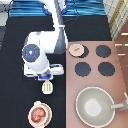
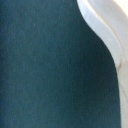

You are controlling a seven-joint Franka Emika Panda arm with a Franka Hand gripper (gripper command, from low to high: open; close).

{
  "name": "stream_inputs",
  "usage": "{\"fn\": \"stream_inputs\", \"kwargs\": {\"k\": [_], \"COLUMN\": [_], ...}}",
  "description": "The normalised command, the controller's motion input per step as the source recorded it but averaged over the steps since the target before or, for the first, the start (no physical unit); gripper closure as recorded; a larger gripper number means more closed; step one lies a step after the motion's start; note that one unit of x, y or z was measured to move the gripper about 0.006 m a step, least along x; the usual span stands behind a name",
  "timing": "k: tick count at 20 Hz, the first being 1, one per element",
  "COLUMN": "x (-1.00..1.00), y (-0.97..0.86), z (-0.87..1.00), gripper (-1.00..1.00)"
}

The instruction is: Take the lid off the pot, put the pot on the plate, and use the tool to push the pot to the front of the table.

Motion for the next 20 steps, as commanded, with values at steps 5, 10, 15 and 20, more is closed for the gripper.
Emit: {"fn": "stream_inputs", "kwargs": {"k": [5,10,15,20], "x": [-1.00,-1.00,-0.97,-0.73], "y": [0.00,-0.09,0.02,0.07], "z": [-0.12,-0.82,-0.59,0.22], "gripper": [1.00,1.00,1.00,-1.00]}}
